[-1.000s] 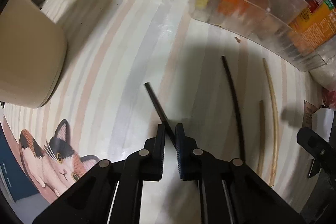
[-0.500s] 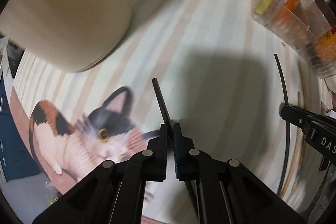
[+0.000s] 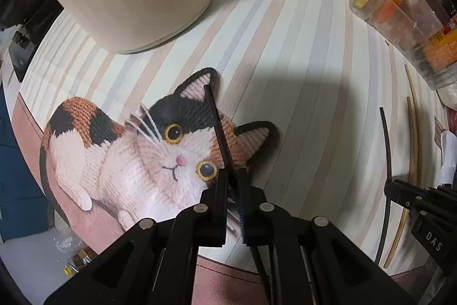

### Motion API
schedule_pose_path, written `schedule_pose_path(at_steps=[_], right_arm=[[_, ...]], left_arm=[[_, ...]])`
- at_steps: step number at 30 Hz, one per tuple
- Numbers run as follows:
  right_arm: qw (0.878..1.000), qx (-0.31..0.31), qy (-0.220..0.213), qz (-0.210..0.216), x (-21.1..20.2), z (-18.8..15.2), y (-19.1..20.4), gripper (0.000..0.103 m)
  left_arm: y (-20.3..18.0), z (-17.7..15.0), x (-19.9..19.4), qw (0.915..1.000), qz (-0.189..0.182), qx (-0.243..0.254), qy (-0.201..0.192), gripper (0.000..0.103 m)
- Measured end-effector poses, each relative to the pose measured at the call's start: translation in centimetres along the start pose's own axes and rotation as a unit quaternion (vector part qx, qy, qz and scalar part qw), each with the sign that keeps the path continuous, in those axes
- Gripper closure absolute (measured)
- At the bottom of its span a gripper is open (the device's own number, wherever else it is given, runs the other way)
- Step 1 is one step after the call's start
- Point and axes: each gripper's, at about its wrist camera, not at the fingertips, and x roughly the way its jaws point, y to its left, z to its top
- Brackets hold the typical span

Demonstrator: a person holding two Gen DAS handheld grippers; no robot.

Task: Organize utensils
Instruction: 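Close the left tool on a dark chopstick while the right tool grasps another dark chopstick, then lift both dark chopsticks and carry them above the beige holder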

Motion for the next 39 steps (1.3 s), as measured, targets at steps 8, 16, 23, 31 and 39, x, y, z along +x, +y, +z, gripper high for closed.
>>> schedule_pose_path(at_steps=[8, 16, 23, 31, 39], right_arm=[[1.000, -0.014, 0.012, -0.015, 0.1, 1.0, -0.1, 0.097], [0.999, -0.022, 0.024, -0.037, 0.6, 2.0, 2.5, 0.096], [0.998, -0.034, 0.038, -0.047, 0.8, 2.8, 4.3, 0.084], [0.995, -0.049, 0.034, -0.075, 1.0, 2.4, 7.2, 0.069], [0.994, -0.065, -0.007, -0.087, 0.9, 1.2, 8.4, 0.097]], left_arm=[[-0.7, 1.3, 0.9, 1.0000, 0.003, 0.002, -0.002, 0.095], [-0.8, 2.0, 1.1, 1.0000, 0.003, 0.002, -0.001, 0.095], [-0.9, 2.5, 1.0, 1.0000, 0.003, 0.002, 0.000, 0.095], [-0.8, 2.8, 0.8, 1.0000, 0.001, 0.001, 0.002, 0.095], [-1.2, 2.9, 0.7, 0.9999, 0.009, 0.010, 0.000, 0.098]])
